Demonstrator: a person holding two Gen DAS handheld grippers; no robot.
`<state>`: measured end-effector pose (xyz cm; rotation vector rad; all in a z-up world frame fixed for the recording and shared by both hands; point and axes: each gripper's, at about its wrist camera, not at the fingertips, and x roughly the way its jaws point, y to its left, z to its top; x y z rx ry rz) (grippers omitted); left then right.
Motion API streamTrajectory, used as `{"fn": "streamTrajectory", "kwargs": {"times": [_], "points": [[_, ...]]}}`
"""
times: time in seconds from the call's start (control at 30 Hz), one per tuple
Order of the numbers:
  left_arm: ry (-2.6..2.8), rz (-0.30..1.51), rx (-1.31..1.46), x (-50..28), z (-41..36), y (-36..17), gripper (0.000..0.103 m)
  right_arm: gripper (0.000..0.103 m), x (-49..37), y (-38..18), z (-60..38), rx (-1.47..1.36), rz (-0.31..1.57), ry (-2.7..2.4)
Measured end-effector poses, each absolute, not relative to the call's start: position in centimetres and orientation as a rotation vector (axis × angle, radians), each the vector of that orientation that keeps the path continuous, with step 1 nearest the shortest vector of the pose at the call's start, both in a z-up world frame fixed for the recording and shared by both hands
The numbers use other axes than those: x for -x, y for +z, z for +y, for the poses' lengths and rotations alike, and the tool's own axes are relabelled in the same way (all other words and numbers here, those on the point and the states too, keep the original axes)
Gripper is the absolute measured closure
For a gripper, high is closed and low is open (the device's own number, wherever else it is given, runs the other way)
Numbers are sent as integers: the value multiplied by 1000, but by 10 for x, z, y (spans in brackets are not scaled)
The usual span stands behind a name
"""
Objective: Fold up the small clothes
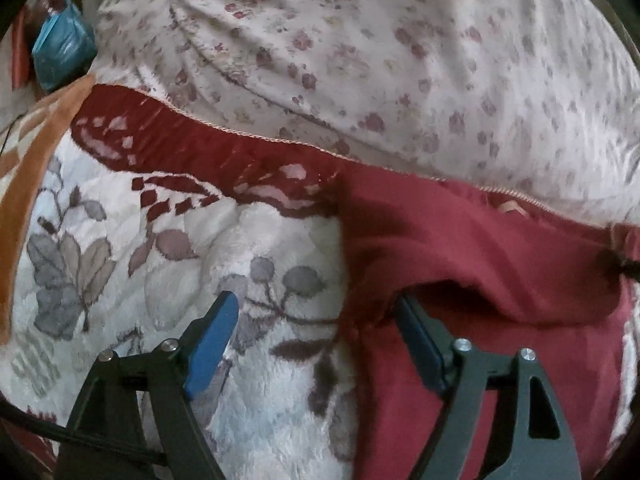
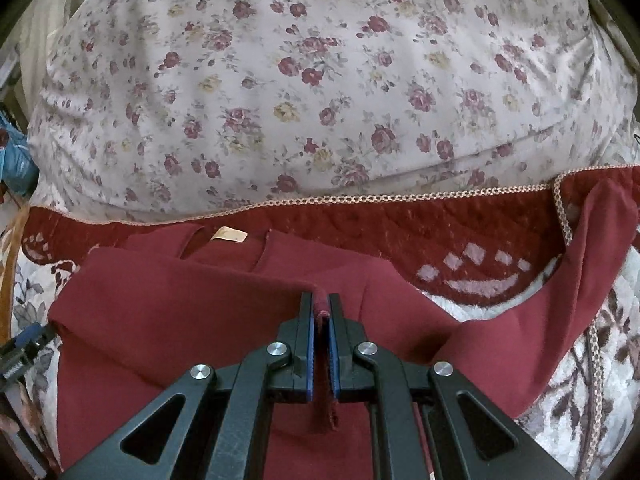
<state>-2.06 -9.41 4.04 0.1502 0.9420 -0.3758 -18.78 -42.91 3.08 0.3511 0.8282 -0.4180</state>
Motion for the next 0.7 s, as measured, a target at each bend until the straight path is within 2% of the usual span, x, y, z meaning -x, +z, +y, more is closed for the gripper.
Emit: {"fn": "streamTrajectory", "kwargs": {"times": [0.07,0.1,0.17,0.2,0.33,0.47,0.53,0.57,0.6,0.7], "points": [[-351,953,-166,12,-99,31,26,96,188,30,-430,-360,828,-417],[-357,962,-155,8,-99,29,46,96,188,30,-431,-368,827,-413],[-394,1010,-82,0,-93,25,79,96,192,32,-432,-385,823,-398],[-419,1035,-39,0,-89,24,85,96,193,34,-432,-390,821,-392],[-446,1039,-35,11,-77,26,86,96,206,40,-434,-405,820,-351],[-456,1035,-29,15,-78,23,84,96,201,22,-443,-410,874,-380],[-423,1026,-65,16,-81,25,70,96,191,4,-448,-412,919,-409],[-398,1012,-81,17,-81,27,57,95,187,-4,-449,-409,932,-429],[-385,1004,-82,18,-78,30,49,95,186,-6,-449,-403,930,-436],[-402,985,-17,19,-67,45,41,90,190,5,-444,-359,883,-460]]}}
